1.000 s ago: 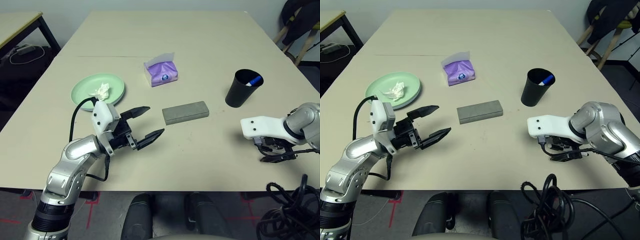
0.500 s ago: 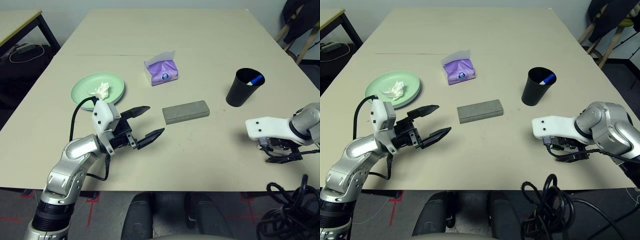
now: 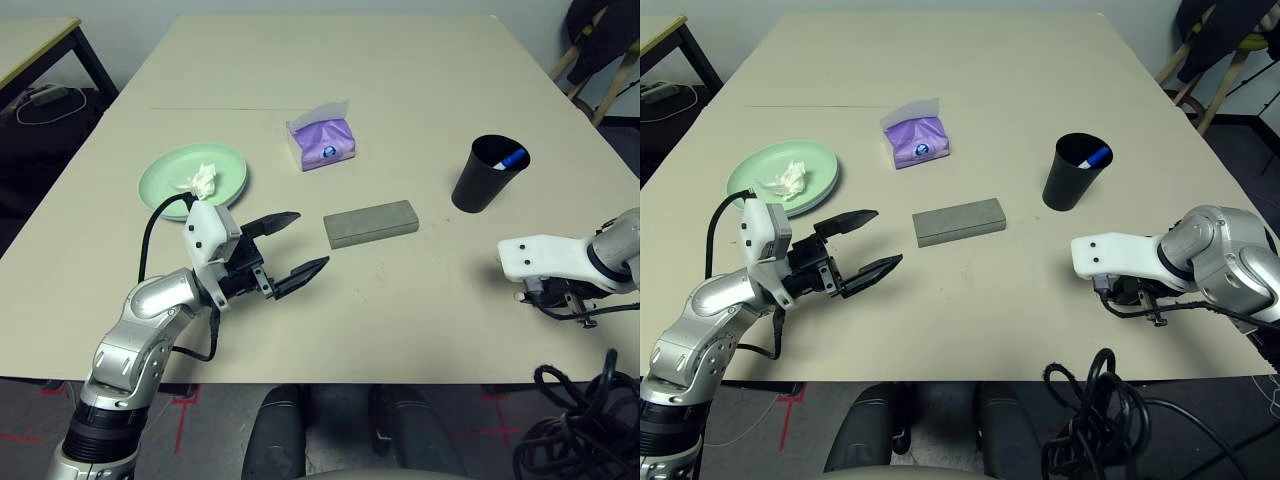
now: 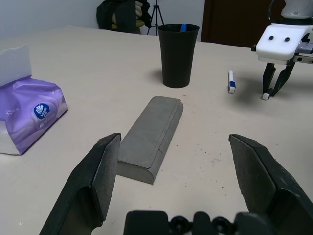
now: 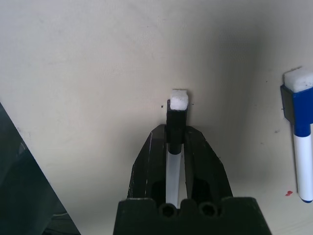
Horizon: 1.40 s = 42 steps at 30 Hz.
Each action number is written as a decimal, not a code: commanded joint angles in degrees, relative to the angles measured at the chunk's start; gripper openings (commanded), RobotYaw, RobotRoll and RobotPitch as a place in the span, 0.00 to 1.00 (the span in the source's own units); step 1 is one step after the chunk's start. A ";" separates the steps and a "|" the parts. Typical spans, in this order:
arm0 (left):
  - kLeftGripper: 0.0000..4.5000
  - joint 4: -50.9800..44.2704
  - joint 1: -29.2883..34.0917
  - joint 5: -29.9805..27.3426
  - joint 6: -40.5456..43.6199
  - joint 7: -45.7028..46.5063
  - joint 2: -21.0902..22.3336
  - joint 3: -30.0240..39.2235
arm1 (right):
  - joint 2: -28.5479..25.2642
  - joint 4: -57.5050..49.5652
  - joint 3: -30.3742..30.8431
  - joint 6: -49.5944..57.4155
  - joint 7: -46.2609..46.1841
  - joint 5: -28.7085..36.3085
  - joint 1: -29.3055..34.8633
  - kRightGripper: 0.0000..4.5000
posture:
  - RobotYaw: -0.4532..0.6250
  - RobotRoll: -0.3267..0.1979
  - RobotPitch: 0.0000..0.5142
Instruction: Organize and tidy the items on the table.
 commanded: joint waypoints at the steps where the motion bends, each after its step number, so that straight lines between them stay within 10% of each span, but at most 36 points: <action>1: 1.00 -0.82 -0.20 0.14 0.04 -0.42 0.23 -0.70 | 0.55 -1.35 0.23 1.38 1.12 1.97 1.44 0.07 | 0.40 0.62 0.30; 18: 1.00 0.47 -0.92 0.59 -0.65 -1.04 0.07 -1.05 | 18.86 -8.35 -12.26 27.82 -6.77 26.27 -13.97 0.07 | 0.39 0.62 0.29; 28: 1.00 1.07 -1.24 1.01 -1.11 -1.44 0.06 -1.54 | 37.31 -2.64 -28.05 12.36 -29.87 34.57 -19.94 0.07 | 0.39 0.62 0.28; 42: 1.00 1.40 -1.61 1.37 -1.22 -1.84 -0.10 -1.76 | 43.31 5.65 -35.41 -17.03 -51.94 32.94 -20.41 0.07 | 0.38 0.62 0.29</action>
